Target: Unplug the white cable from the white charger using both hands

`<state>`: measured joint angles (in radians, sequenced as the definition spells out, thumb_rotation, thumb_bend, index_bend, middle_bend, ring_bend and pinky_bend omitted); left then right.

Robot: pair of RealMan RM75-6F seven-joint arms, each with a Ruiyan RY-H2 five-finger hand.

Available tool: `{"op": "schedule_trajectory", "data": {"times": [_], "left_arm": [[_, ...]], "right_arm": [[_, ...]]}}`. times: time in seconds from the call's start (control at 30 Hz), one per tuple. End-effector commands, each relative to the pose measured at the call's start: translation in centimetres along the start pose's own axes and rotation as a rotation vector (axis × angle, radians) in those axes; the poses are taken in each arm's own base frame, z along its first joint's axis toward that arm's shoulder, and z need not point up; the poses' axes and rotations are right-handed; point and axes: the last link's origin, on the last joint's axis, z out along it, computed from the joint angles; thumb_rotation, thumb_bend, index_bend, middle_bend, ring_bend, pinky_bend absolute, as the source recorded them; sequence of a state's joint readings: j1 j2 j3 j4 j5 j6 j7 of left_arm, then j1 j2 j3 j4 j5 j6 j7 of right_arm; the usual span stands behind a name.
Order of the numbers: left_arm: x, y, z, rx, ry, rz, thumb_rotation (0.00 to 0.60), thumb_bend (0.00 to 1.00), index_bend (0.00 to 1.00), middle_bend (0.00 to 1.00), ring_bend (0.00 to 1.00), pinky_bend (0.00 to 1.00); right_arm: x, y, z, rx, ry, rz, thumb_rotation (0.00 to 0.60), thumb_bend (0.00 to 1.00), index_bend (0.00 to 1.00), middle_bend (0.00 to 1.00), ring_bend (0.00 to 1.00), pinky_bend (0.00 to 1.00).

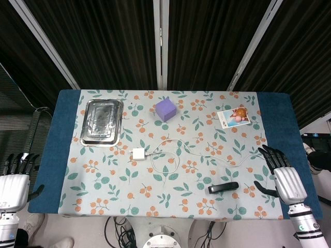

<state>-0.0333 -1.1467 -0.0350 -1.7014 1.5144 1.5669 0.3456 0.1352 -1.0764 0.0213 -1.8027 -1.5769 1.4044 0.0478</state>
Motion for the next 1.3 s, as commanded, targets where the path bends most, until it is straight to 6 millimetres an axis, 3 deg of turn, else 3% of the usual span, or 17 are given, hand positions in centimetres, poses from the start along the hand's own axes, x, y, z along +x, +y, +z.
{"op": "schedule_trajectory", "data": {"times": [0.03,0.3,0.53,0.7,0.8,1.07,1.3], "left_arm": [[0.1,0.0,0.0,0.003,-0.001,0.001,0.6,0.15,0.13,0.12,0.05,0.0],[0.4,0.1,-0.2,0.0,0.008,0.003,0.6,0.15,0.13,0.12,0.05,0.0],[0.4,0.4,-0.2,-0.012,0.005,0.004,0.6,0.15,0.07,0.09,0.01,0.0],[0.5,1.5,0.8,-0.052,-0.004,0.009,0.6,0.15,0.07,0.09,0.01,0.0],[0.7,3.6,2.6,-0.137,-0.015,-0.011,0.6,0.15,0.07,0.09,0.01,0.0],[0.6,12.3,9.6,-0.402,-0.094,-0.054,0.6,0.15,0.07,0.09,0.01,0.0],[-1.2,19.2,14.9,-0.489,-0.216,-0.098,0.6,0.15,0.14,0.11,0.01,0.0]], "right_arm": [[-0.1,-0.1,0.1,0.001,-0.002,0.001,0.6,0.17,0.0,0.0,0.0,0.0],[-0.1,0.0,0.0,0.002,0.003,0.002,0.6,0.17,0.0,0.0,0.0,0.0],[0.1,0.4,-0.6,-0.004,0.011,0.007,0.6,0.17,0.0,0.0,0.0,0.0],[0.1,0.3,-0.7,0.003,0.011,0.004,0.6,0.17,0.0,0.0,0.0,0.0],[0.1,0.1,-0.5,0.015,0.01,0.002,0.6,0.17,0.0,0.0,0.0,0.0],[0.2,-0.3,-0.3,0.035,0.009,-0.006,0.6,0.17,0.0,0.0,0.0,0.0],[0.1,-0.2,-0.5,0.022,0.009,-0.006,0.6,0.17,0.0,0.0,0.0,0.0]]}}
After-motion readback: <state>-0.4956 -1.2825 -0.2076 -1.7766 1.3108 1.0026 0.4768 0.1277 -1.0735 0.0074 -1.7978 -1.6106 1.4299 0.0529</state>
